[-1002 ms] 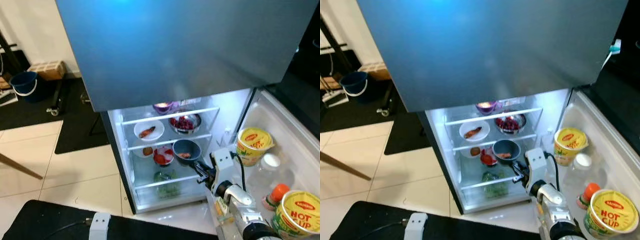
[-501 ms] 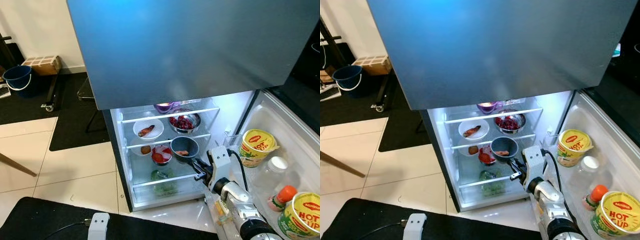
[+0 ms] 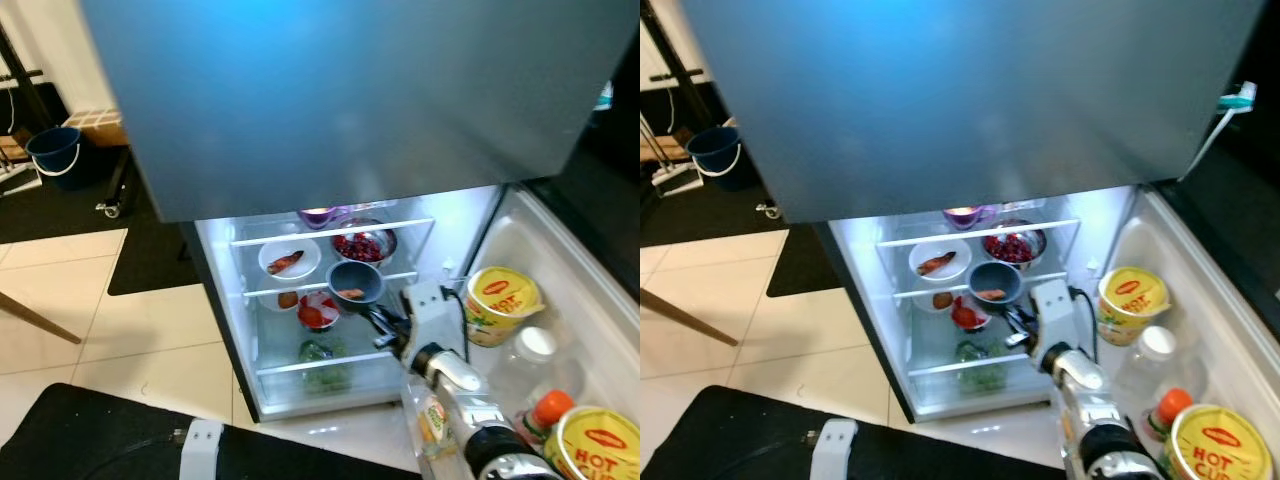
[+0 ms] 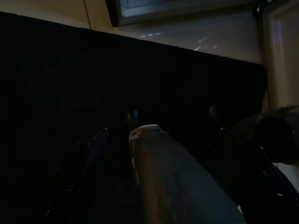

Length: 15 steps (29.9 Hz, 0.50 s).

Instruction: Restocking fridge

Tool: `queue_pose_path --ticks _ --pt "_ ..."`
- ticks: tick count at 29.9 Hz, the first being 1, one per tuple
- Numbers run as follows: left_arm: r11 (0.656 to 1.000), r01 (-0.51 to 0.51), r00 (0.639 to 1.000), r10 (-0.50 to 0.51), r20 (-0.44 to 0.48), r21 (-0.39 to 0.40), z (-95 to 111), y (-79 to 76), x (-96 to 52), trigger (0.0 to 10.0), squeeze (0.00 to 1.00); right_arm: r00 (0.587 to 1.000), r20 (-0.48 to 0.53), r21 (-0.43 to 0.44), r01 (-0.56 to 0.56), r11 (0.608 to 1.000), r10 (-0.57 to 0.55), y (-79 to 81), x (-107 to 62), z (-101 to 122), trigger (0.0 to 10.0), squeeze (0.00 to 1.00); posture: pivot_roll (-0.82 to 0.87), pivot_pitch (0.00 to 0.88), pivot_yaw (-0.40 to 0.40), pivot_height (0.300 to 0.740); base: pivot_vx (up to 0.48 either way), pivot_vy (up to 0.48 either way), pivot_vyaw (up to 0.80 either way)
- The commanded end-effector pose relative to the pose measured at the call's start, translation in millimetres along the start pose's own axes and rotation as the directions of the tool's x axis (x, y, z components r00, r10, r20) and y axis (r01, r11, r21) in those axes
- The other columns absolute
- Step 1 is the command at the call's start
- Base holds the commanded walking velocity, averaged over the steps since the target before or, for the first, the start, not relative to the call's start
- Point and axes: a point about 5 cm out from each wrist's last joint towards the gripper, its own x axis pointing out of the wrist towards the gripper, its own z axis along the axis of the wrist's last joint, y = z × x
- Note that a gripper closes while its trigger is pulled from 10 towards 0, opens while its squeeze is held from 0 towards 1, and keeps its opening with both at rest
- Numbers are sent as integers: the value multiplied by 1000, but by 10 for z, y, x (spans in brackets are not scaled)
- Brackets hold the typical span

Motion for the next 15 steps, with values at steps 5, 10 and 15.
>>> queue_pose_path --ticks 5,10,15 --pt "1000 -11 1000 11 -21 -10 -59 36 -20 10000 0 1000 9 -26 18 1000 -17 16 80 93 10000 0 -111 0 50 740 0 0 0" --pt "1000 -14 1000 14 -16 -12 -41 43 -18 10000 0 1000 16 -28 9 1000 -9 52 125 129 10000 0 -111 0 51 740 0 0 0" --pt "1000 -20 1000 20 -13 -10 -21 53 -16 10000 0 1000 18 -34 7 999 -7 77 151 149 10000 0 -107 0 53 740 0 0 0"
